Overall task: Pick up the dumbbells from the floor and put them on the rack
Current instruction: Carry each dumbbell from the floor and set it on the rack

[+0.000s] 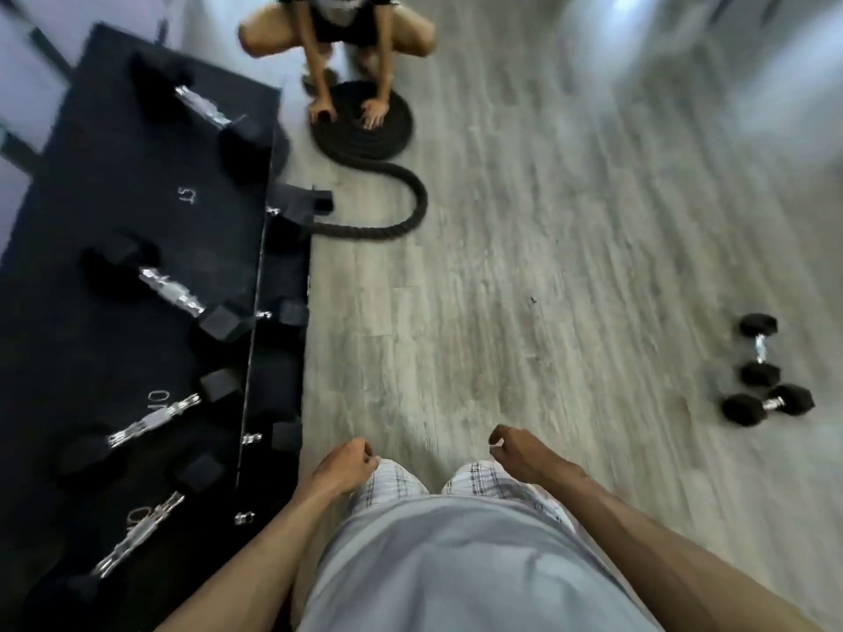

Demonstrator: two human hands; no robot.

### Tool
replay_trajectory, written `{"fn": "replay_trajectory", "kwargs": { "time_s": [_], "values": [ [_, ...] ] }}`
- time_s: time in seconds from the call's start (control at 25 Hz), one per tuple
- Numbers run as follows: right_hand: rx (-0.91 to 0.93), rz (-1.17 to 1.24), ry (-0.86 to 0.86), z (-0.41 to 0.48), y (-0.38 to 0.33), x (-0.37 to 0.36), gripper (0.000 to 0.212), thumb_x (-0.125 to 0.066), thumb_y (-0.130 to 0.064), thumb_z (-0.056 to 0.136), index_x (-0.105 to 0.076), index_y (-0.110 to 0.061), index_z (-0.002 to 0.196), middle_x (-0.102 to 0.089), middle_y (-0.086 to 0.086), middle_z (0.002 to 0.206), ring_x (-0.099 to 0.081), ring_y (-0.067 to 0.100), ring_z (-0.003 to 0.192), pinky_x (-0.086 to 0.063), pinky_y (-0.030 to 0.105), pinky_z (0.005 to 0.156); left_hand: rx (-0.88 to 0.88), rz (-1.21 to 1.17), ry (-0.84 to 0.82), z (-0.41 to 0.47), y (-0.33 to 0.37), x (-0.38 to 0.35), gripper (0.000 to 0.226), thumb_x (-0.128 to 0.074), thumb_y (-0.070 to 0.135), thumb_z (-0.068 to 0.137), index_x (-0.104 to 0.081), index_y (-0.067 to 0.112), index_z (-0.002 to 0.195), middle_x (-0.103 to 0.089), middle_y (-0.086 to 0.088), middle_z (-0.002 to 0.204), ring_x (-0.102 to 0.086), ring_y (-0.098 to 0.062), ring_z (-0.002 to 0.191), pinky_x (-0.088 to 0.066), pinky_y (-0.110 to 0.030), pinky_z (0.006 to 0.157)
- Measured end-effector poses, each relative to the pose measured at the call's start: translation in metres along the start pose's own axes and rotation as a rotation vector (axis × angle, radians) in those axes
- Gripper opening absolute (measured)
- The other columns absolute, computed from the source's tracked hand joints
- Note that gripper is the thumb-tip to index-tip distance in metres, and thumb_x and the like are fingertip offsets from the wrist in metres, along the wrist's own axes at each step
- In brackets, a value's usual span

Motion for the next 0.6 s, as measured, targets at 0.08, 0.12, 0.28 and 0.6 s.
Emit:
{"fn": "replay_trajectory", "kwargs": {
  "time_s": [0.08, 0.12, 0.28, 0.6],
  "values": [
    [-0.057, 0.112, 0.037, -0.015, 0.043, 0.0, 0.031, -0.047, -0.02, 0.097, -0.057, -0.006, 0.123, -0.071, 0.02, 0.108, -0.066, 0.033, 0.101, -0.038, 0.026, 0.072, -0.054, 0.097, -0.041, 0.004, 0.041, -0.015, 0.017, -0.056, 0.032, 0.094, -0.061, 0.016, 0.095, -0.07, -0.004, 0.101, -0.065, -0.023, 0.096, -0.051, -0.035, 0.085],
    [-0.088, 0.169, 0.053, -0.022, 0.064, 0.0, 0.031, -0.047, -0.021, 0.097, -0.056, -0.007, 0.122, -0.07, 0.019, 0.109, -0.066, 0.033, 0.1, -0.038, 0.025, 0.071, -0.076, 0.141, -0.065, 0.008, 0.061, -0.024, 0.014, -0.056, 0.03, 0.094, -0.061, 0.017, 0.091, -0.071, -0.005, 0.097, -0.066, -0.023, 0.093, -0.05, -0.034, 0.082],
    [-0.164, 0.366, 0.093, -0.054, 0.15, -0.007, 0.03, -0.046, -0.023, 0.098, -0.056, -0.01, 0.124, -0.069, 0.014, 0.116, -0.065, 0.028, 0.105, -0.044, 0.028, 0.077, -0.135, 0.345, -0.148, 0.018, 0.136, -0.067, 0.016, -0.056, 0.027, 0.09, -0.058, 0.018, 0.077, -0.071, -0.006, 0.079, -0.067, -0.025, 0.08, -0.045, -0.03, 0.067],
    [-0.311, 0.596, 0.183, -0.12, 0.34, -0.005, 0.026, -0.05, -0.024, 0.096, -0.059, -0.012, 0.117, -0.067, 0.011, 0.117, -0.061, 0.027, 0.106, -0.045, 0.031, 0.081, -0.311, 0.636, -0.243, 0.021, 0.346, -0.191, 0.011, -0.054, 0.031, 0.095, -0.052, 0.021, 0.096, -0.068, -0.006, 0.091, -0.061, -0.019, 0.08, -0.042, -0.028, 0.069]
  ]
}}
Point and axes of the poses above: each hand's wrist, its own z-axis towards the middle knuckle, its own x-axis out of the back of the hand, y = z × x, the point moved 3 cm from there along z, towards the middle knuckle
